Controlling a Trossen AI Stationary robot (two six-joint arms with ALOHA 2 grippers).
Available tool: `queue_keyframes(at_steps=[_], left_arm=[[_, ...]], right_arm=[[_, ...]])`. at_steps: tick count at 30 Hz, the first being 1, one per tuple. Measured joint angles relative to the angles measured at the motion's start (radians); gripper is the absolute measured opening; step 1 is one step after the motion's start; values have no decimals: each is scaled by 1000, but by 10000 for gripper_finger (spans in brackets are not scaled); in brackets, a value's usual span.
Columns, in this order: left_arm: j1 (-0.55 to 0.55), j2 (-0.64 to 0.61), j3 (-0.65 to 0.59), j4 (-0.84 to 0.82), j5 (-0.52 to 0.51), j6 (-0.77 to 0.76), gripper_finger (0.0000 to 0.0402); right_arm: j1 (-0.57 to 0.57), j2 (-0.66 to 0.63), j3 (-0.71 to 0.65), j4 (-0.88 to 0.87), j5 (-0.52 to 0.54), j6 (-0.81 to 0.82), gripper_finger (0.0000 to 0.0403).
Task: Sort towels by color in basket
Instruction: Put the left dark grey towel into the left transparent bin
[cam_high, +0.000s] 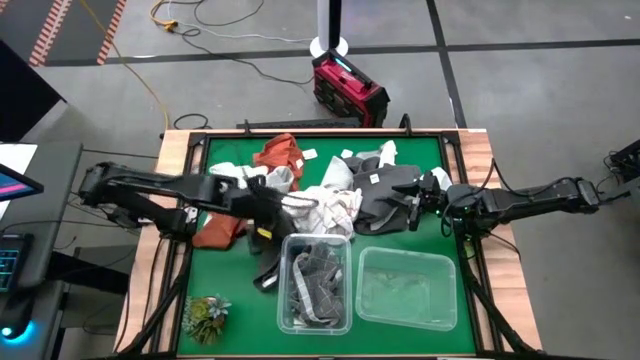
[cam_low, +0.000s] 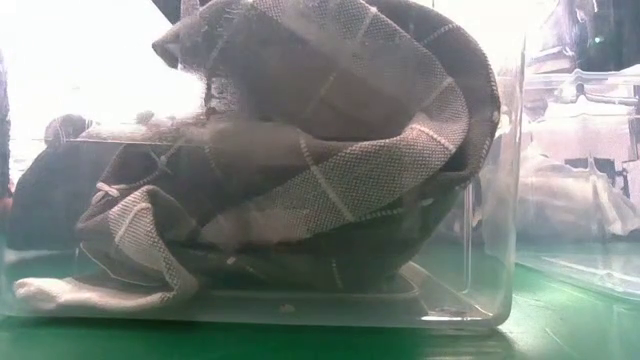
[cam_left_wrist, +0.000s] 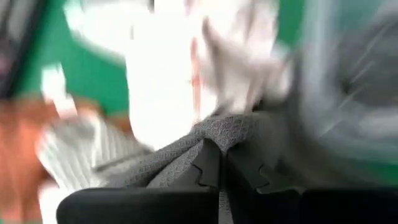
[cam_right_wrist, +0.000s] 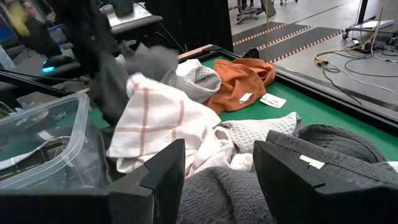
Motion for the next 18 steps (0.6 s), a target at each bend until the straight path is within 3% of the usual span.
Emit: queue_keyframes(at_steps=[8,18], left_arm=[[-96,-122,140,294,115,162,2],[-179,-133,179,739,247,416,3]], right_arm=[[-1,0,0,0,0,-1,219],[-1,0,0,0,0,-1,219]])
